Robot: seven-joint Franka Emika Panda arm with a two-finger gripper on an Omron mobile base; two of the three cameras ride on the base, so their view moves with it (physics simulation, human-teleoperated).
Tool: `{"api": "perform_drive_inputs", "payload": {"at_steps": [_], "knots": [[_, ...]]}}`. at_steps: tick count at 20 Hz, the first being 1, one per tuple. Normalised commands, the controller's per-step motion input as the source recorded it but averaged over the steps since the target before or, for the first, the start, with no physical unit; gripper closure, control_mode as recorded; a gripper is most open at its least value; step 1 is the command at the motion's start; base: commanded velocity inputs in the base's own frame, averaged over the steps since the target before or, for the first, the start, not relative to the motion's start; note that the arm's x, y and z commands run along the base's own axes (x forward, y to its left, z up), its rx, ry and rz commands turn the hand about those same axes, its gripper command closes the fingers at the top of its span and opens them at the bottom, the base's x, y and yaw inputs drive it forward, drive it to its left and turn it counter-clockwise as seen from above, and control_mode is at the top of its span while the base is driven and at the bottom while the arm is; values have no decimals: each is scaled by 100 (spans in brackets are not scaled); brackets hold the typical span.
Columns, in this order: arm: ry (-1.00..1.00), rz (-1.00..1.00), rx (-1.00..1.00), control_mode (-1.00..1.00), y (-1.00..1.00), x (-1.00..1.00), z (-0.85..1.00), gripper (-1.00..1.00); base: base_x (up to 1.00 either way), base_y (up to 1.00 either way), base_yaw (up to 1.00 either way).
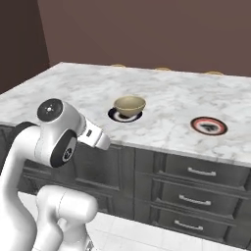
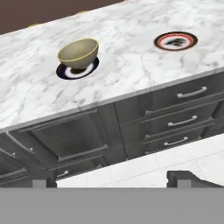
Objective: Move the bowls from the cabinet to the plates on the dining table.
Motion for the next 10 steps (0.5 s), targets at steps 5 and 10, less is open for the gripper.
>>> {"api": "perform_drive_inputs", "payload": {"at_steps": [5,10], "knots": [[0,0,0,100,0,0,0,-100,-25,-29,-29],[0,0,0,100,0,0,0,-100,-2,-32,-59]]}}
